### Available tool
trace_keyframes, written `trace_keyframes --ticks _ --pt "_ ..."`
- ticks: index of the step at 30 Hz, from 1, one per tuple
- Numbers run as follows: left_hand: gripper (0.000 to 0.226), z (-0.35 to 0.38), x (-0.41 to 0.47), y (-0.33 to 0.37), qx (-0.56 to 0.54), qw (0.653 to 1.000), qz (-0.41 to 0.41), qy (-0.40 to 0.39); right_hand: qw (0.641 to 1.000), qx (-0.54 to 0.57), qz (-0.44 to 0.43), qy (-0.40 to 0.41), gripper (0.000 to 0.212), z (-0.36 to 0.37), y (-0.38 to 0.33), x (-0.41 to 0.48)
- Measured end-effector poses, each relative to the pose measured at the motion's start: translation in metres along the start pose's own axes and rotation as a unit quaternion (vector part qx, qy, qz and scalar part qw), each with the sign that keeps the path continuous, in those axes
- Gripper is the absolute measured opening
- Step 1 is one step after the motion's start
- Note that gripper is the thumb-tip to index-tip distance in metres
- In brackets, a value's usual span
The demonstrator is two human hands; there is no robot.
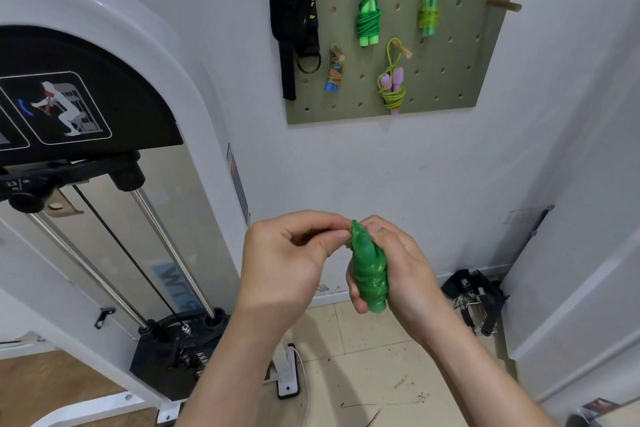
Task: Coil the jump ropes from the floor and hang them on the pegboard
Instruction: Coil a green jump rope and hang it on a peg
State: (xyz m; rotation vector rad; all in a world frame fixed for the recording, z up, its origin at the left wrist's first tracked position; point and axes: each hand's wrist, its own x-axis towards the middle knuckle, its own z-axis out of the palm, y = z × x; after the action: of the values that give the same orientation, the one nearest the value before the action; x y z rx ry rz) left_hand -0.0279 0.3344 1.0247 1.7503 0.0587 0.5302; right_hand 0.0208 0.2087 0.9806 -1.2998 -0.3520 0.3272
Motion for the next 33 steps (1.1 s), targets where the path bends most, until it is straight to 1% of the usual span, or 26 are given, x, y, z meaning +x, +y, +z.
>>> trace_keyframes --ticks 2,3,4,5,7,8,11,13,15,18,20,22,24,26,28,29,30,32,33 --pt "0.028 0.002 -0.002 -0.006 -0.062 0.998 -0.028 0.009 0.998 -0.046 -0.028 0.035 0.031 -0.003 0.002 0.002" --pt "0.021 0.002 -0.003 -0.008 -0.093 0.995 -0.041 0.009 0.994 -0.08 -0.05 0.053 0.032 -0.005 0.004 0.003" --pt "0.012 0.003 -0.005 -0.009 -0.116 0.992 -0.052 0.006 0.986 -0.129 -0.076 0.072 0.031 -0.008 0.007 0.003" --pt "0.007 0.004 -0.006 -0.01 -0.127 0.99 -0.064 0.002 0.97 -0.197 -0.103 0.093 0.031 -0.011 0.01 0.004" --pt "0.009 0.009 -0.007 -0.011 -0.109 0.99 -0.088 0.007 0.916 -0.347 -0.151 0.133 0.035 -0.015 0.015 0.004" --pt "0.011 0.012 -0.006 -0.012 -0.089 0.991 -0.095 0.021 0.887 -0.401 -0.171 0.152 0.037 -0.016 0.017 0.004" --pt "0.017 0.018 -0.003 -0.017 -0.04 0.992 -0.11 0.053 0.815 -0.499 -0.205 0.21 0.039 -0.011 0.02 0.003" --pt "0.017 0.02 -0.002 -0.022 -0.034 0.991 -0.114 0.059 0.792 -0.525 -0.21 0.232 0.04 -0.01 0.025 0.003" --pt "0.014 0.021 -0.003 -0.024 -0.038 0.991 -0.114 0.06 0.776 -0.541 -0.212 0.245 0.042 -0.01 0.027 0.004" --pt "0.015 0.025 -0.001 -0.028 -0.077 0.987 -0.124 0.064 0.751 -0.561 -0.226 0.265 0.042 -0.009 0.028 0.005" --pt "0.016 0.026 0.001 -0.031 -0.063 0.989 -0.114 0.075 0.74 -0.568 -0.235 0.275 0.042 -0.008 0.029 0.006" --pt "0.018 0.028 0.002 -0.034 0.027 0.992 -0.076 0.099 0.731 -0.571 -0.242 0.285 0.041 -0.009 0.032 0.008" --pt "0.017 0.031 0.0 -0.037 0.135 0.983 -0.004 0.124 0.72 -0.573 -0.25 0.301 0.037 -0.009 0.035 0.011" --pt "0.011 0.037 -0.002 -0.043 0.228 0.957 0.087 0.158 0.711 -0.574 -0.256 0.316 0.035 -0.009 0.038 0.015" --pt "0.014 0.045 -0.004 -0.048 0.291 0.928 0.154 0.173 0.707 -0.572 -0.257 0.327 0.035 -0.012 0.041 0.019" --pt "0.016 0.047 -0.005 -0.049 0.293 0.928 0.159 0.164 0.708 -0.568 -0.257 0.331 0.035 -0.013 0.043 0.021" --pt "0.018 0.048 -0.005 -0.047 0.278 0.941 0.135 0.139 0.709 -0.566 -0.258 0.334 0.036 -0.015 0.044 0.022" --pt "0.019 0.048 -0.002 -0.043 0.225 0.971 0.051 0.068 0.704 -0.567 -0.263 0.338 0.035 -0.018 0.047 0.023" --pt "0.018 0.047 -0.001 -0.042 0.197 0.979 0.018 0.043 0.701 -0.568 -0.265 0.34 0.036 -0.019 0.048 0.023"
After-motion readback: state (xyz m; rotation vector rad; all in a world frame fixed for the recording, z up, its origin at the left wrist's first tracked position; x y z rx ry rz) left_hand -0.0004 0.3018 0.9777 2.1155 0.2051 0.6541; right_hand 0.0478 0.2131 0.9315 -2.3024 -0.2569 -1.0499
